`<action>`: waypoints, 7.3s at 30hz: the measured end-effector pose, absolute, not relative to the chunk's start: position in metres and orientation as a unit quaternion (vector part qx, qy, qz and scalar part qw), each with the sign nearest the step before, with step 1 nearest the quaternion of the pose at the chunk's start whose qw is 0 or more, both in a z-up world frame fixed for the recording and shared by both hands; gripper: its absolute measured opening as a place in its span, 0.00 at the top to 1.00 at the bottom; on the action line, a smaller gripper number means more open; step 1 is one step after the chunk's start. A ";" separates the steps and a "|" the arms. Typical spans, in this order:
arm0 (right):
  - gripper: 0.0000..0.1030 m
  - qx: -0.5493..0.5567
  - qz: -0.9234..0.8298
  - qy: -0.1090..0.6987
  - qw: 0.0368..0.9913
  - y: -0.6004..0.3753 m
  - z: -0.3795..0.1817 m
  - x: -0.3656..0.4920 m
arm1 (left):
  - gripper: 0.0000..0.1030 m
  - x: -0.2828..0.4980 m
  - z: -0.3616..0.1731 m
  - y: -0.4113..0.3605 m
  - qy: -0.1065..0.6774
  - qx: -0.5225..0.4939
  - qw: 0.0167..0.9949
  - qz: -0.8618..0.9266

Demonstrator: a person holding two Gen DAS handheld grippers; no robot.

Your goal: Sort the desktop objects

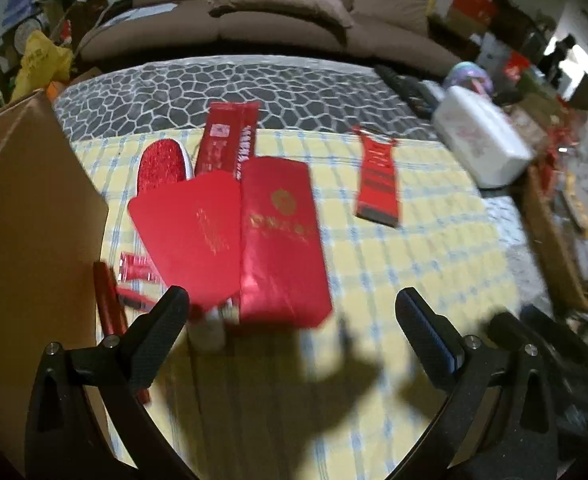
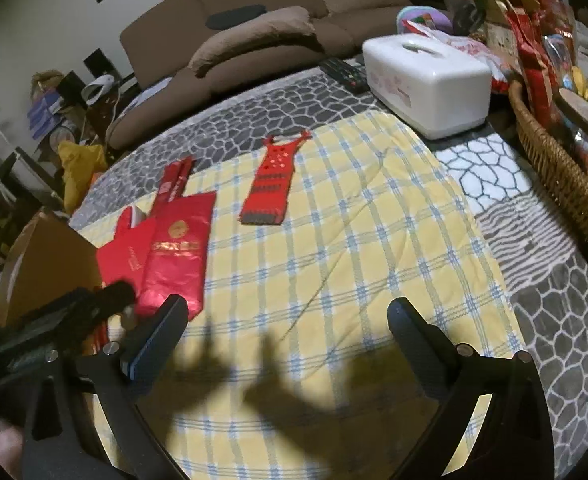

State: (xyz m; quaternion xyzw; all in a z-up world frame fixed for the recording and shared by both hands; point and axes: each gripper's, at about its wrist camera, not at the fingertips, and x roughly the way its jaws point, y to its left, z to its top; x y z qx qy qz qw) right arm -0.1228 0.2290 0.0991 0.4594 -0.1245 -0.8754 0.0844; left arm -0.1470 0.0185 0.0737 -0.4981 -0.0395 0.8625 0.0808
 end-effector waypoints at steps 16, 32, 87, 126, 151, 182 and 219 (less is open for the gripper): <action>0.02 0.450 -0.879 -0.140 0.077 0.256 0.108 -0.124 | 0.37 -0.191 0.025 0.055 0.040 -0.504 0.024 0.862; 0.02 0.454 -0.876 -0.137 0.089 0.249 0.106 -0.123 | 1.00 -0.138 0.027 0.049 -0.032 -0.508 0.126 0.851; 0.11 0.481 -0.820 -0.245 0.188 0.233 0.085 -0.131 | 0.82 -0.079 0.063 0.038 -0.102 -0.488 0.205 0.843; 0.92 0.436 -0.762 -0.237 0.416 0.031 0.206 -0.035 | 0.43 0.041 0.183 -0.154 -0.208 -0.415 0.198 0.863; 0.92 0.499 -0.798 -0.064 0.333 -0.063 0.165 -0.004 | 0.28 0.064 0.170 -0.280 -0.260 -0.411 0.111 0.867; 0.94 0.464 -0.818 -0.035 0.338 -0.097 0.184 -0.012 | 0.25 0.068 0.168 -0.315 -0.271 -0.406 0.097 0.867; 0.70 0.497 -0.804 -0.019 0.325 -0.133 0.178 -0.045 | 0.15 0.067 0.161 -0.331 -0.265 -0.415 0.066 0.868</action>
